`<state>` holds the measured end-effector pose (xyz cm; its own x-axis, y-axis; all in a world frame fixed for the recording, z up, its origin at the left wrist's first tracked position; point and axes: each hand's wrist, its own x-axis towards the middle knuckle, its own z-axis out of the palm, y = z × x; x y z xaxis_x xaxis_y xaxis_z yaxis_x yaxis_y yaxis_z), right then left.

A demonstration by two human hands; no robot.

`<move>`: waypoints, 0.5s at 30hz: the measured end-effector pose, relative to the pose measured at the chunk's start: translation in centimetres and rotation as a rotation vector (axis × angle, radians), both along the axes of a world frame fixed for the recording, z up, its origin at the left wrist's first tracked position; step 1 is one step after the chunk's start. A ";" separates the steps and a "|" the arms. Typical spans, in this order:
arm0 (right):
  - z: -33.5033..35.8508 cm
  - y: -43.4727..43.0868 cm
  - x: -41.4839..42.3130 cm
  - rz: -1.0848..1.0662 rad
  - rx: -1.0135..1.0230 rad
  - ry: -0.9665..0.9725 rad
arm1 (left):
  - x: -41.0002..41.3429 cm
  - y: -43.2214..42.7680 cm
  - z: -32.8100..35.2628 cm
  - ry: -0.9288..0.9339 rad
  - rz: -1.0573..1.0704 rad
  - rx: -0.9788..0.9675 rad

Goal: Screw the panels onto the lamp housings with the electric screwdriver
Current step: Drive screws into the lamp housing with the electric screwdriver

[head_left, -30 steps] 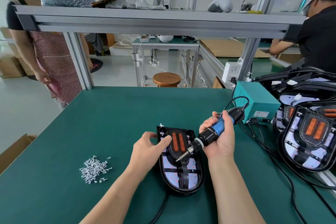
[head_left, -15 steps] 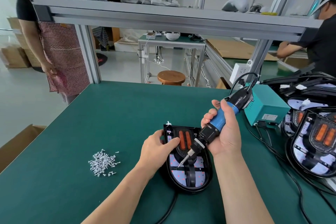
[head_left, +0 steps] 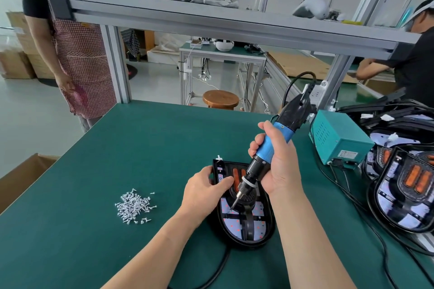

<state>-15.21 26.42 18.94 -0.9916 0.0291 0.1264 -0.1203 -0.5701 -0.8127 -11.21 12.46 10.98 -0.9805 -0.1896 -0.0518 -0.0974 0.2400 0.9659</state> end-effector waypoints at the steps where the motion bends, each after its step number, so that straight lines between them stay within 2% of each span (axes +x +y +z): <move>1: 0.0 0.0 0.0 0.002 0.002 -0.002 | 0.0 0.0 0.0 0.002 0.002 -0.003; 9: 0.1 -0.5 0.3 0.030 0.039 0.025 | -0.3 0.0 -0.3 0.011 0.013 -0.050; 15: 1.1 -1.7 2.0 0.124 0.175 0.196 | -0.5 -0.1 -0.4 0.017 0.034 -0.088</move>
